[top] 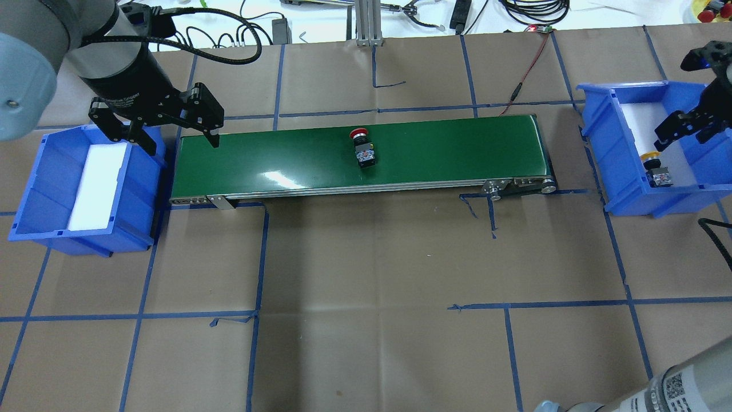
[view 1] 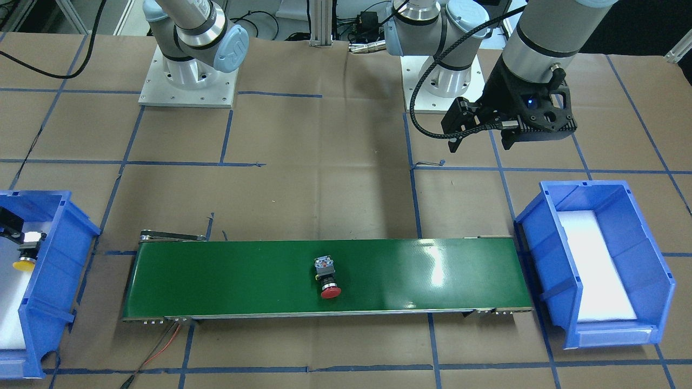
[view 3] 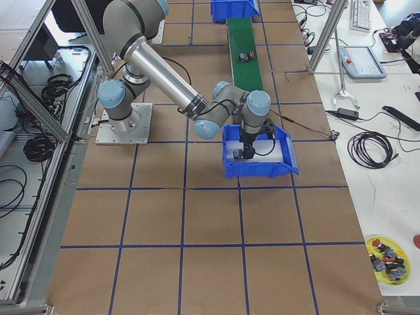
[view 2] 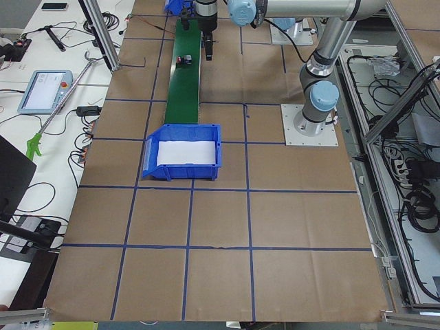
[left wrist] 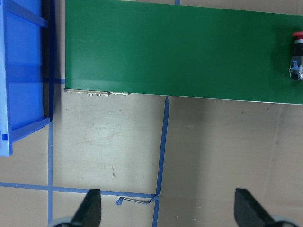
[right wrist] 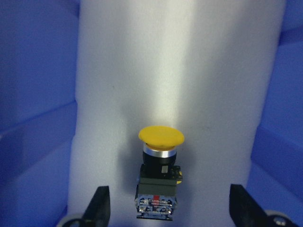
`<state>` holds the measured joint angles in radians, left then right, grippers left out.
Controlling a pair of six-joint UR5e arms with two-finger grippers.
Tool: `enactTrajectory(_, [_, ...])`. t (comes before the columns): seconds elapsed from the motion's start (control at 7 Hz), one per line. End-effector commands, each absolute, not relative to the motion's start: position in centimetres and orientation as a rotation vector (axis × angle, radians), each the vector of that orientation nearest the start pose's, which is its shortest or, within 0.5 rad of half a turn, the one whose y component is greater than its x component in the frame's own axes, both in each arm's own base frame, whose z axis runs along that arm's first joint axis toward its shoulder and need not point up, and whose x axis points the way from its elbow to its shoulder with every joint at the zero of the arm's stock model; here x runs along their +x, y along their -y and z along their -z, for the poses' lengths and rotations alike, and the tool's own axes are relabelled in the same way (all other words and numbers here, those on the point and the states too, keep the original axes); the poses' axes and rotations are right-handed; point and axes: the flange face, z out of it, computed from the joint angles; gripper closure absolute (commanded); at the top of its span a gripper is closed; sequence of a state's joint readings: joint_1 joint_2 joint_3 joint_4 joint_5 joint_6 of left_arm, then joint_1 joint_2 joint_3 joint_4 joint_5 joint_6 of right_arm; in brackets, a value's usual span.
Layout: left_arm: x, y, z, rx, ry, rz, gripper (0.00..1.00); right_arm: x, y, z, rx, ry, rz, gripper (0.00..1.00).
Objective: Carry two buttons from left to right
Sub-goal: 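Open the right gripper to release the yellow button in the bin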
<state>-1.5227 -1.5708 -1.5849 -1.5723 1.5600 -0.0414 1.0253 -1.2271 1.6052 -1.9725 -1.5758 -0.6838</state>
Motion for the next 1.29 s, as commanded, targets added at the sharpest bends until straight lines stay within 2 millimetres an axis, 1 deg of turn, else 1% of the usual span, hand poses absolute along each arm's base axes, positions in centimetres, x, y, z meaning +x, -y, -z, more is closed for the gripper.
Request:
enactTrajectory(0.0, [-11.2, 49.6, -48.0, -0.136, -3.149, -0.027, 0.0, -17.7, 57.2, -40.8, 0.009, -3.165, 0.051, 0.0])
enactTrajectory(0.14, [-11.2, 49.5, -47.9, -0.138, -3.149, -0.029, 0.0, -16.7, 55.5, -42.2, 0.019, -3.148, -0.035, 0.0])
enactTrajectory(0.29, [-11.2, 49.6, -47.9, -0.138, -3.149, -0.029, 0.0, -15.0, 54.8, -42.4, -0.013, -3.122, -0.104, 0.0])
enactTrajectory(0.43, [-11.2, 49.6, -48.1, -0.138, -3.149, -0.024, 0.0, -11.9, 55.5, -42.6, -0.068, -3.129, -0.102, 0.0])
enactTrajectory(0.57, [-11.2, 49.6, -48.2, -0.138, -3.149, -0.022, 0.0, -7.7, 56.3, -42.6, -0.014, -3.14, -0.098, 0.0])
enactTrajectory(0.71, [-11.2, 49.6, -48.2, -0.14, -3.149, -0.022, 0.0, -3.7, 56.6, -42.3, 0.123, -3.136, -0.124, 0.0])
enactTrajectory(0.86, [-11.2, 49.7, -48.2, -0.143, -3.149, -0.022, 0.0, 0.2, 56.7, -41.9, 0.193, -3.132, -0.144, 0.0])
enactTrajectory(1.0, [-11.2, 49.7, -48.2, -0.143, -3.149, -0.022, 0.0, 4.2, 56.8, -41.6, 0.225, -3.138, -0.135, 0.01])
enactTrajectory(1.14, [-11.2, 49.7, -48.2, -0.143, -3.149, -0.017, 0.0, 7.6, 56.6, -41.6, 0.274, -3.138, -0.128, 0.01])
